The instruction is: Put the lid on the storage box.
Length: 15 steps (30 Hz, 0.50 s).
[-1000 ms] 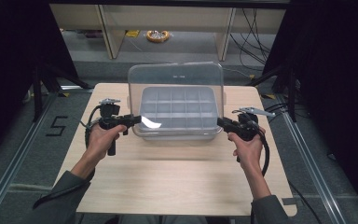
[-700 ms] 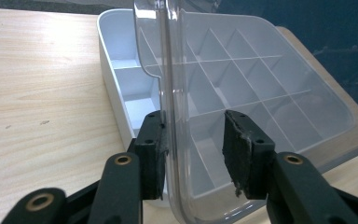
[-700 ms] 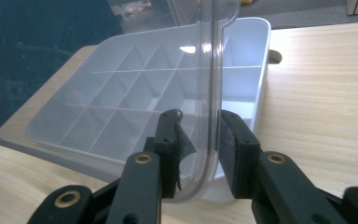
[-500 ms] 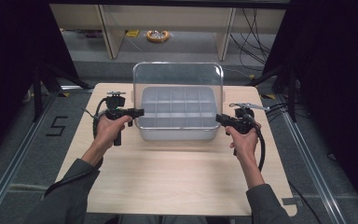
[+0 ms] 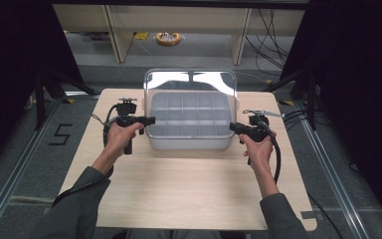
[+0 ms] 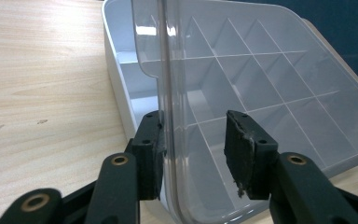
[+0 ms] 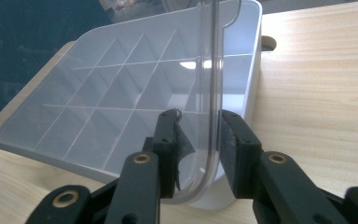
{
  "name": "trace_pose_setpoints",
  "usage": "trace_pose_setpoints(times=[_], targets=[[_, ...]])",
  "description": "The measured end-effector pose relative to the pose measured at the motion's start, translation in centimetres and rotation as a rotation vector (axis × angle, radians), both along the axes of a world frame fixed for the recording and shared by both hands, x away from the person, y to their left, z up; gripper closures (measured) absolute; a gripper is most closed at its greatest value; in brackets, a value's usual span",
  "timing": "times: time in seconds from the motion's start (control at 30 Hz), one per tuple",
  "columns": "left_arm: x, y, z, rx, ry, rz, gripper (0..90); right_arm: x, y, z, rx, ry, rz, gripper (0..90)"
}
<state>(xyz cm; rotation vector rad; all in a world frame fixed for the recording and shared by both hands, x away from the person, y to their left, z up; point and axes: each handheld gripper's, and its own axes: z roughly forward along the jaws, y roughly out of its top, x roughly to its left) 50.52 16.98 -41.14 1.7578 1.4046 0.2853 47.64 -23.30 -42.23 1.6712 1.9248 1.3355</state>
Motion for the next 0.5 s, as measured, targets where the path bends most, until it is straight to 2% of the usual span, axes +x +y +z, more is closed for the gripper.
trace_pose_setpoints(times=[0.07,0.1,0.2,0.23,0.33,0.37,0.4,0.43,0.5], targets=[[0.1,-0.1,-0.1,-0.006,-0.002,0.007,57.2,0.1,0.0,0.0,0.011,0.009,-0.002,69.7],[0.1,-0.1,-0.1,-0.004,0.001,0.006,57.2,0.4,-0.3,-0.3,-0.016,-0.022,0.017,69.5],[0.2,-0.3,-0.1,-0.002,0.003,0.011,56.9,0.6,-0.3,-0.6,-0.007,-0.006,0.009,68.8],[0.3,-0.3,-0.2,-0.004,0.003,0.012,56.8,0.5,-0.2,-0.6,0.011,0.01,0.0,68.5],[0.3,-0.4,-0.2,-0.004,0.006,0.012,56.4,0.8,-0.3,-1.0,-0.004,-0.008,0.004,67.8],[0.3,-0.5,-0.3,-0.003,0.005,0.015,56.0,0.8,-0.2,-1.0,0.018,0.017,-0.008,67.0],[0.5,-0.4,-0.5,0.005,-0.009,0.011,55.8,0.9,-0.4,-1.2,-0.002,-0.003,-0.004,66.9],[0.4,-0.6,-0.5,-0.015,0.01,0.024,55.7,1.0,-0.5,-1.2,0.004,-0.004,-0.003,66.8],[0.5,-0.6,-0.6,-0.011,0.012,0.02,55.2,1.0,-0.4,-1.3,0.01,-0.002,-0.007,66.1]])
